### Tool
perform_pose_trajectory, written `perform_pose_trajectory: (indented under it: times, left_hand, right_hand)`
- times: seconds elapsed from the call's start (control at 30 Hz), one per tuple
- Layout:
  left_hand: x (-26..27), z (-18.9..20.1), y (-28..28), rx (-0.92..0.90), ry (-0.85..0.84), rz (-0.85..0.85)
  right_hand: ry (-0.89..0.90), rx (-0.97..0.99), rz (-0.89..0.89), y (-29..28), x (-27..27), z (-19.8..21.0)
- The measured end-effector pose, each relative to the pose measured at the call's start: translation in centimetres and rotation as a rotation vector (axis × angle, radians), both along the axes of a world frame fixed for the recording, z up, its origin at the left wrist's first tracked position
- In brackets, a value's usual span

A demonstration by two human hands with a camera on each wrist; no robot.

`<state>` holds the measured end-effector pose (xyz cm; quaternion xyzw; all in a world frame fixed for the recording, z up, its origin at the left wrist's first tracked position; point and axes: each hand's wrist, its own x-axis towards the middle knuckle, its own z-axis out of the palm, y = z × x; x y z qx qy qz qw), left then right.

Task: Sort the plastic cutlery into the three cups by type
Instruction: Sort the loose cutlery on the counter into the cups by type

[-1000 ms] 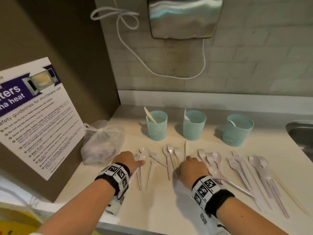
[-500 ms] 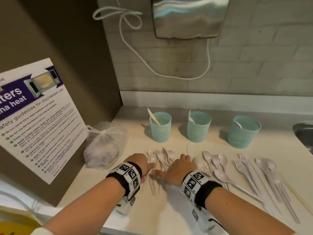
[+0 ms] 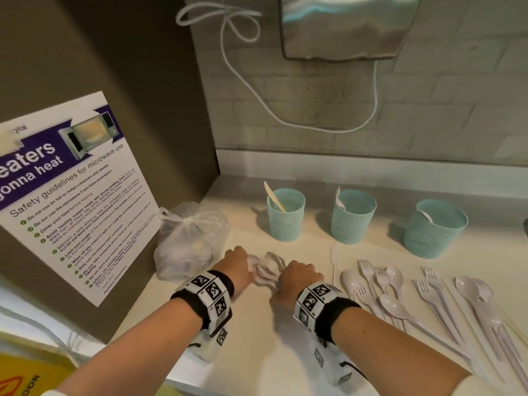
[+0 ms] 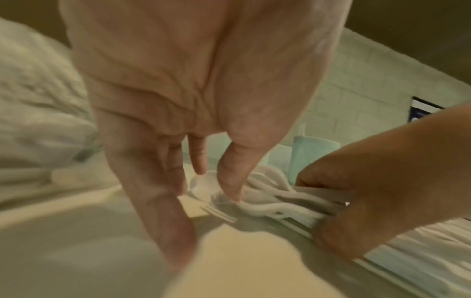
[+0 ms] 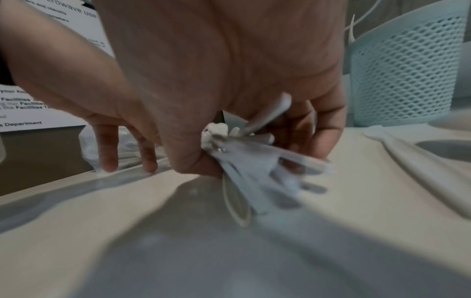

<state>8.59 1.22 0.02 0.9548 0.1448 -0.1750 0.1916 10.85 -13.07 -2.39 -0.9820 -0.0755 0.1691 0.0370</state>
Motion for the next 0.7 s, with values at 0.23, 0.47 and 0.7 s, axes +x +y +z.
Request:
perform_pose_trajectory:
  times: [0.23,0.47,0.7]
  left_hand:
    - [0.4,-0.6,-0.2,-0.134,-0.025,-0.113]
    - [-0.1,-1.2,1.0,-0.31,-0.179,-0.094]
    - [-1.2,-1.1,1.1,-0.492,-0.21,0.068]
  right_hand:
    - [0.083,0.02,0.1,0.9,1.1,-1.4]
    - [0.067,0.124,-0.035,1.1,1.7,-1.2]
    - [0.092,0.128,0.09,0.0,2.2,0.2]
